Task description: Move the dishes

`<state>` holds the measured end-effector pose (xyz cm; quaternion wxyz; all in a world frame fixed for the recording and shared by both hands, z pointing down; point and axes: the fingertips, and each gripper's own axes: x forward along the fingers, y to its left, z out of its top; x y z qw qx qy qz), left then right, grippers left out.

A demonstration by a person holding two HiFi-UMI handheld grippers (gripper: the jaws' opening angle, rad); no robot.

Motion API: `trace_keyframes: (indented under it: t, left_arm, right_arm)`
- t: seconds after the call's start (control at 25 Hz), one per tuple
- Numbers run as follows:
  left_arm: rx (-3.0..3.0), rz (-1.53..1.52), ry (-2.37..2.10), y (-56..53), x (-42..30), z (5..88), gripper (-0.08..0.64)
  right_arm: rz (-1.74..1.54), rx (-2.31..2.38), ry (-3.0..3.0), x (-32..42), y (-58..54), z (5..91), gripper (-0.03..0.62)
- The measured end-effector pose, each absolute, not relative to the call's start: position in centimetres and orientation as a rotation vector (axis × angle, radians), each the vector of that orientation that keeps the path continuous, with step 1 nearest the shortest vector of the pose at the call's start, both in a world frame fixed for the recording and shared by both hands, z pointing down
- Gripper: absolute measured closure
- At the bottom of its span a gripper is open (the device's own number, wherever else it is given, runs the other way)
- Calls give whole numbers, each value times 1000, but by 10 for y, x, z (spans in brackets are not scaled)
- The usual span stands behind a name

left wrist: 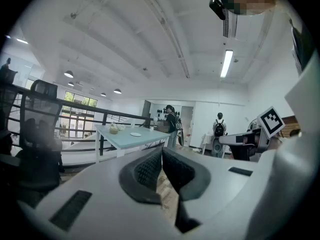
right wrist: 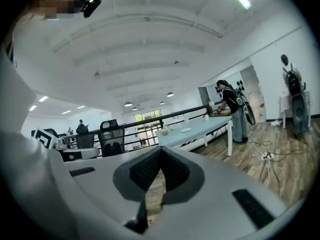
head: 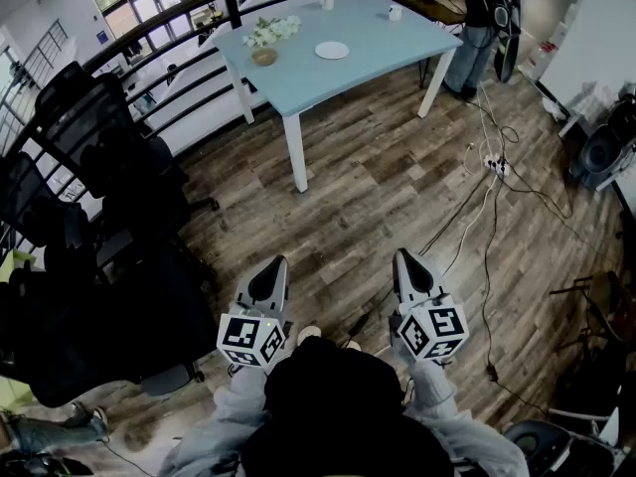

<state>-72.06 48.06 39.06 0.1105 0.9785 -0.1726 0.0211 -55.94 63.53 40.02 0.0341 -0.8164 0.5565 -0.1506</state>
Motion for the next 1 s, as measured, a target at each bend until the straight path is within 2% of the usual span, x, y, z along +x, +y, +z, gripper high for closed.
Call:
trace_keyframes:
  t: [1.0]
  left_arm:
    - [2905, 17, -534, 553, -726, 381, 543]
  right_arm:
    - [-415, -2486, 1738, -567, 706, 393, 586]
